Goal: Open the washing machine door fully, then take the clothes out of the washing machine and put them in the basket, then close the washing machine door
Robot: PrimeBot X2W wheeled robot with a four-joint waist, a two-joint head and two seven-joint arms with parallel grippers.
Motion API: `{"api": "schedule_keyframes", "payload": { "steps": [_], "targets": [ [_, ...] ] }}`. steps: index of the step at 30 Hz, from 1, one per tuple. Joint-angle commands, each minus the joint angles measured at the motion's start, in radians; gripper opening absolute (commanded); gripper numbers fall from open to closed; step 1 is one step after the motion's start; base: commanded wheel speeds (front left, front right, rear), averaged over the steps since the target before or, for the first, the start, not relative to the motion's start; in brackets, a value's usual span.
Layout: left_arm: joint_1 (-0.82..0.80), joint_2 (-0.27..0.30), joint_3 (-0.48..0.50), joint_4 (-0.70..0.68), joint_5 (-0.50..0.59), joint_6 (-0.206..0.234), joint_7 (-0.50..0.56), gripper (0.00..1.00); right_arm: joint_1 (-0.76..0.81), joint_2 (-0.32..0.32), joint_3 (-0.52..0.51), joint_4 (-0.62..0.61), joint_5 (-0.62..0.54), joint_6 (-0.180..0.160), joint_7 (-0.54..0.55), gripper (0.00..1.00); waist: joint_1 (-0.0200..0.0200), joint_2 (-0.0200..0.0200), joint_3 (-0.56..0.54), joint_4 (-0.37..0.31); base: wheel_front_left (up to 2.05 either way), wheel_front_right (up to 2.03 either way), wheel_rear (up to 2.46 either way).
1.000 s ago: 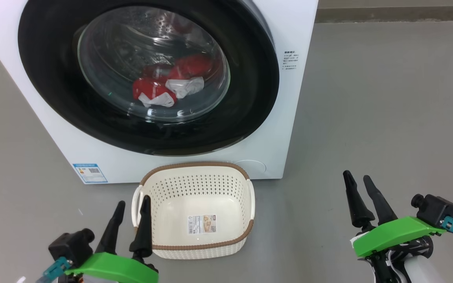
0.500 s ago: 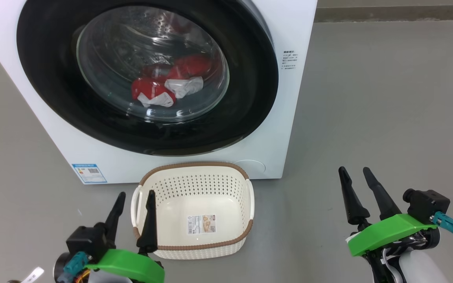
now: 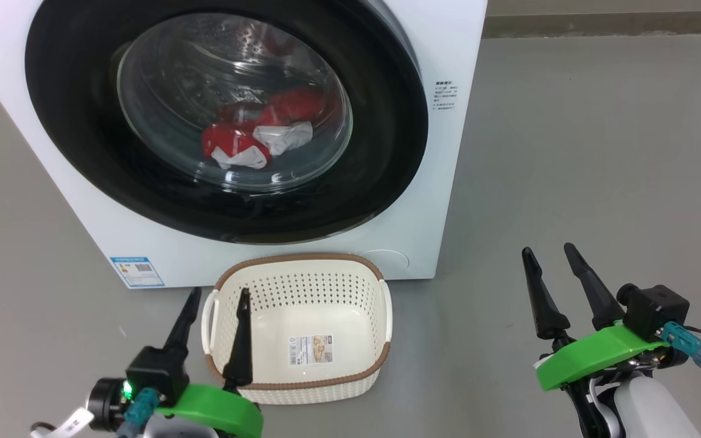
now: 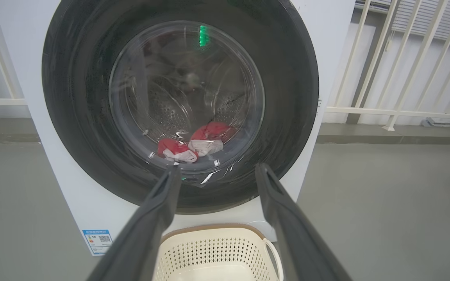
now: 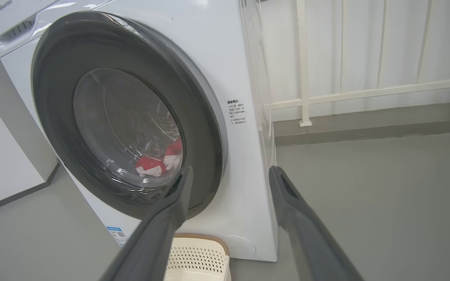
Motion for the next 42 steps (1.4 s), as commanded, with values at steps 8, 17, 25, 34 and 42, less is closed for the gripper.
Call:
{"api": "schedule_keyframes", "payload": {
  "steps": [8, 17, 25, 34, 42],
  "targets": [
    [-0.058, 0.018, 0.011, -0.01, 0.065, 0.006, -0.029, 1.0, -0.056, -0.01, 0.039, -0.03, -0.065, -0.001, -0.031, 1.0, -0.0001, -0.0001, -0.003, 0.004, 0.0, 0.0, 0.0],
    [-0.057, 0.018, 0.015, -0.008, 0.046, 0.0, -0.029, 1.0, -0.045, -0.01, 0.037, -0.042, -0.063, -0.001, -0.031, 1.0, -0.0001, -0.0001, 0.003, 0.014, 0.0, 0.0, 0.0],
    [-0.062, 0.018, 0.017, -0.025, 0.022, -0.01, -0.029, 1.0, -0.049, -0.01, 0.031, -0.048, -0.069, -0.001, -0.031, 1.0, -0.0001, -0.0001, 0.029, 0.021, 0.0, 0.0, 0.0],
    [-0.086, 0.018, -0.003, -0.07, 0.0, -0.025, -0.029, 1.0, -0.089, -0.01, 0.017, -0.064, -0.055, -0.001, -0.031, 1.0, -0.0001, -0.0001, 0.103, 0.04, 0.0, 0.0, 0.0],
    [-0.108, 0.018, -0.014, -0.13, -0.006, -0.03, -0.029, 1.0, -0.16, -0.01, 0.019, -0.052, 0.125, -0.001, -0.031, 0.0, -0.0001, -0.0001, 0.177, 0.054, 0.0, 0.0, 0.0]
  ]
}}
